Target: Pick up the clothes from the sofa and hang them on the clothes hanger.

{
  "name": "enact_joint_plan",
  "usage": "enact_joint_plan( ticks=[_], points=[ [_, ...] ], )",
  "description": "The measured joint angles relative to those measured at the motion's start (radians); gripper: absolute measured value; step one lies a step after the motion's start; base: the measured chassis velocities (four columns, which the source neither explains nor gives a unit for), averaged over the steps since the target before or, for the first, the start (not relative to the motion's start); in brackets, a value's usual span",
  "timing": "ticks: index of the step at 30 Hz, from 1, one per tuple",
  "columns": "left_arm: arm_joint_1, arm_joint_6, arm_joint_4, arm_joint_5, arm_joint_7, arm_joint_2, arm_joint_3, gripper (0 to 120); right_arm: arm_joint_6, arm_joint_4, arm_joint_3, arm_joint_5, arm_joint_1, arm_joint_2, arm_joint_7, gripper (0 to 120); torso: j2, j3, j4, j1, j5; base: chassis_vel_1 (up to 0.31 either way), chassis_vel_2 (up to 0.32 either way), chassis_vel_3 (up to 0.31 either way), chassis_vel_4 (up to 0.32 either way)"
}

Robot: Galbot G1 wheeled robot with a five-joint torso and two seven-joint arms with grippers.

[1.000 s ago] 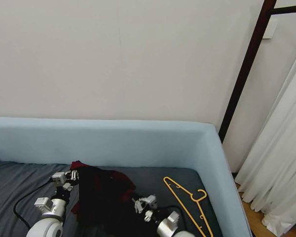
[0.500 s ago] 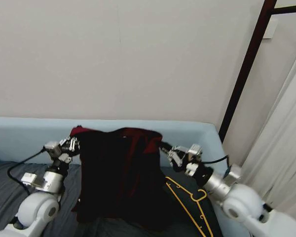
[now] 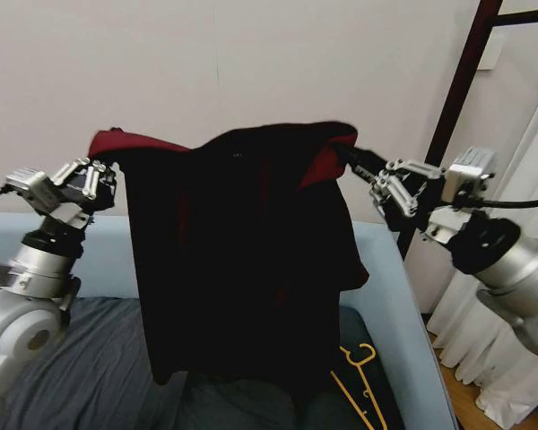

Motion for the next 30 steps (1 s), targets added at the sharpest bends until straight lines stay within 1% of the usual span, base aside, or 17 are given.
enact_joint_plan(
  ticks=[5, 8, 9, 11, 12, 13, 14, 18, 19, 20, 21, 22, 23, 26, 27, 28, 30],
  points=[
    [0.021, 0.007, 0.006, 0.014, -0.004, 0.020, -0.020, 0, -0.089, 0.032, 0.043, 0.000, -0.002, -0.018, 0.062, 0, 0.000, 0.000, 0.0001, 0.000, 0.0001, 0.000, 0.000, 0.000, 0.000],
    [0.027, 0.066, 0.077, 0.092, -0.012, 0.029, 0.056, 0, -0.176, -0.009, -0.022, -0.087, -0.031, 0.021, 0.081, 0, 0.000, 0.000, -0.0002, 0.000, -0.0003, 0.000, 0.000, 0.000, 0.000],
    [0.027, 0.066, 0.077, 0.092, -0.012, 0.029, 0.056, 0, -0.176, -0.009, -0.022, -0.087, -0.031, 0.021, 0.081, 0, 0.000, 0.000, -0.0002, 0.000, -0.0003, 0.000, 0.000, 0.000, 0.000],
    [0.034, 0.112, 0.125, 0.138, -0.013, 0.032, 0.120, 0, -0.210, -0.070, -0.113, -0.164, -0.053, 0.074, 0.062, 0, 0.000, 0.000, -0.0003, 0.000, 0.0002, 0.000, 0.000, 0.000, 0.000],
    [0.037, 0.142, 0.159, 0.163, -0.022, 0.031, 0.183, 0, -0.209, -0.136, -0.202, -0.234, -0.051, 0.122, 0.037, 0, 0.000, 0.000, -0.0003, 0.000, -0.0001, 0.000, 0.000, 0.000, 0.000],
    [0.037, 0.142, 0.159, 0.163, -0.022, 0.031, 0.183, 0, -0.209, -0.136, -0.202, -0.234, -0.051, 0.122, 0.037, 0, 0.000, 0.000, -0.0003, 0.000, -0.0001, 0.000, 0.000, 0.000, 0.000],
    [0.032, 0.168, 0.193, 0.181, -0.043, 0.023, 0.253, 0, -0.194, -0.218, -0.291, -0.304, -0.045, 0.168, 0.011, 0, 0.000, 0.000, 0.0001, 0.000, 0.0000, 0.000, 0.000, 0.000, 0.000],
    [-0.022, 0.239, 0.334, 0.250, -0.110, -0.077, 0.487, 0, -0.123, -0.515, -0.586, -0.484, -0.014, 0.373, -0.030, 0, 0.000, 0.001, 0.0000, 0.000, 0.0000, 0.000, 0.000, 0.000, 0.000],
    [-0.022, 0.239, 0.334, 0.250, -0.110, -0.077, 0.487, 0, -0.123, -0.515, -0.586, -0.484, -0.014, 0.373, -0.030, 0, 0.000, 0.001, 0.0000, 0.000, 0.0000, 0.000, 0.000, 0.000, 0.000],
    [-0.043, 0.242, 0.383, 0.280, -0.119, -0.115, 0.541, 0, -0.082, -0.618, -0.640, -0.530, -0.011, 0.435, -0.038, 0, 0.000, 0.000, 0.0007, 0.000, -0.0011, 0.000, 0.000, 0.000, 0.000],
    [-0.068, 0.243, 0.433, 0.306, -0.131, -0.155, 0.597, 0, -0.034, -0.715, -0.676, -0.577, -0.013, 0.498, -0.051, 0, 0.000, 0.001, 0.0003, 0.000, 0.0003, 0.000, 0.000, 0.000, 0.000],
    [-0.091, 0.243, 0.478, 0.323, -0.141, -0.191, 0.646, 0, 0.023, -0.807, -0.698, -0.624, -0.020, 0.559, -0.066, 0, 0.000, 0.001, 0.0003, 0.000, 0.0004, 0.000, 0.000, 0.000, 0.000],
    [-0.091, 0.243, 0.478, 0.323, -0.141, -0.191, 0.646, 0, 0.023, -0.807, -0.698, -0.624, -0.020, 0.559, -0.066, 0, 0.000, 0.001, 0.0003, 0.000, 0.0004, 0.000, 0.000, 0.000, 0.000],
    [-0.127, 0.237, 0.568, 0.356, -0.178, -0.270, 0.711, 0, 0.118, -0.970, -0.700, -0.725, -0.041, 0.676, -0.075, 0, 0.000, 0.000, -0.0002, 0.000, -0.0003, 0.000, 0.000, 0.000, 0.000],
    [-0.135, 0.236, 0.594, 0.372, -0.195, -0.300, 0.715, 0, 0.122, -1.002, -0.685, -0.765, -0.053, 0.706, -0.064, 0, 0.000, 0.000, -0.0002, 0.000, 0.0005, 0.000, 0.000, 0.000, 0.000],
    [-0.135, 0.236, 0.594, 0.372, -0.195, -0.300, 0.715, 0, 0.122, -1.002, -0.685, -0.765, -0.053, 0.706, -0.064, 0, 0.000, 0.000, -0.0002, 0.000, 0.0005, 0.000, 0.000, 0.000, 0.000],
    [-0.139, 0.246, 0.626, 0.394, -0.239, -0.347, 0.711, 0, 0.100, -1.032, -0.656, -0.833, -0.068, 0.736, -0.019, 0, 0.000, 0.000, -0.0001, 0.000, -0.0002, 0.000, 0.000, 0.000, 0.000]
  ],
)
